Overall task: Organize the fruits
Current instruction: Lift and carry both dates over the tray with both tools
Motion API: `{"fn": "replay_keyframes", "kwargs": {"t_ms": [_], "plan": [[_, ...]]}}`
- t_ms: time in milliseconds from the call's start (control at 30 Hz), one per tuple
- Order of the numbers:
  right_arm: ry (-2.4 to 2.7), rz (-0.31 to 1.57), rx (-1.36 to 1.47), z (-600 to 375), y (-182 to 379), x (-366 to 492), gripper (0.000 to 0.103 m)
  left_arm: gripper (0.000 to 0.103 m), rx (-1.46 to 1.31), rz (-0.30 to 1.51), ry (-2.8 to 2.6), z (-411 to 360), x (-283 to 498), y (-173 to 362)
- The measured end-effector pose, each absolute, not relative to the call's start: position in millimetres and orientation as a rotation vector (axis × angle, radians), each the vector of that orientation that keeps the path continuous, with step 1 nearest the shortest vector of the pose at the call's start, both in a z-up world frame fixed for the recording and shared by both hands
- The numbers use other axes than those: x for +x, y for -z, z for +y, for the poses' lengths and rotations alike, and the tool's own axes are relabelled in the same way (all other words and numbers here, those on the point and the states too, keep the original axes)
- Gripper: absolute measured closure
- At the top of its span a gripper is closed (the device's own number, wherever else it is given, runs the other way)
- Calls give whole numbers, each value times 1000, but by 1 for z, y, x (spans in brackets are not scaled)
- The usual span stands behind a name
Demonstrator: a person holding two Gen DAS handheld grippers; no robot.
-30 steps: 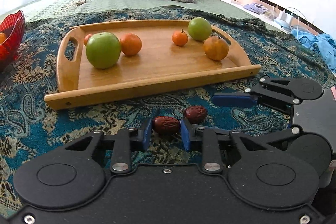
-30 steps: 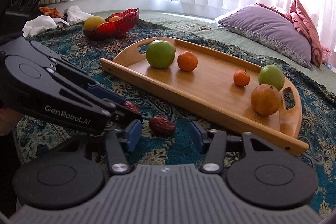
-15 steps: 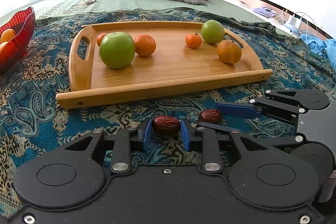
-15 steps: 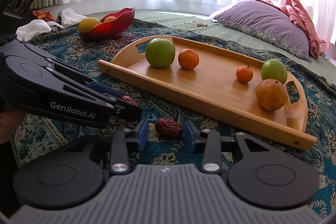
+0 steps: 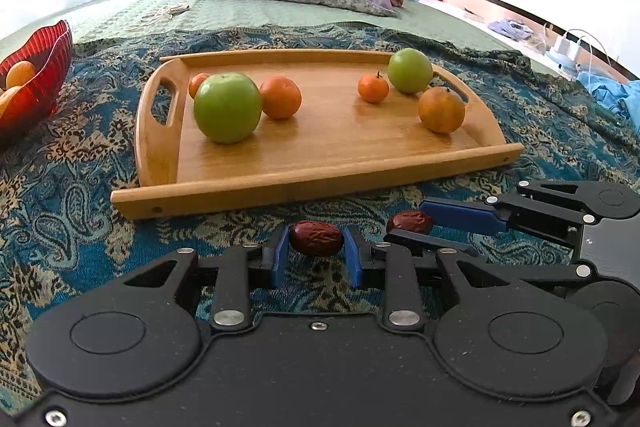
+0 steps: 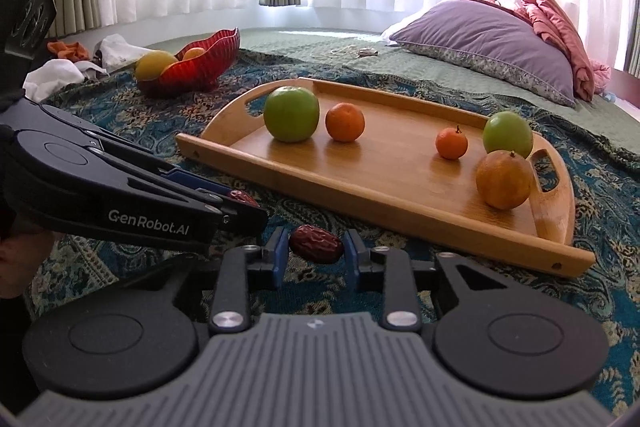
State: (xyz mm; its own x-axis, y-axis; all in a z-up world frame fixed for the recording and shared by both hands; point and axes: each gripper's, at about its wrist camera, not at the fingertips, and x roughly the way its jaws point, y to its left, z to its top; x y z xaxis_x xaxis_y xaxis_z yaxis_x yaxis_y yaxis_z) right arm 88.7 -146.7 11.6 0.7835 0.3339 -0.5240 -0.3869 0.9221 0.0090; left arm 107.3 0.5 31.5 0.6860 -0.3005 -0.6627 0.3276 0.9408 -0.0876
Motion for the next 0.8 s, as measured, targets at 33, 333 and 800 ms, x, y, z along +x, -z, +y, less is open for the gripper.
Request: {"fn": "replay_keyframes", "kwargs": {"t_ms": [33, 333, 800], "plan": [[-386, 544, -102, -147, -12, 89, 68, 75, 37, 732, 350, 0, 108, -33], [-341, 509, -104, -153, -23, 93, 68, 75, 23, 700, 344, -7, 120, -43], [-232, 441, -133, -165, -41, 122, 68, 75, -10, 689, 307, -15, 171, -52]]}}
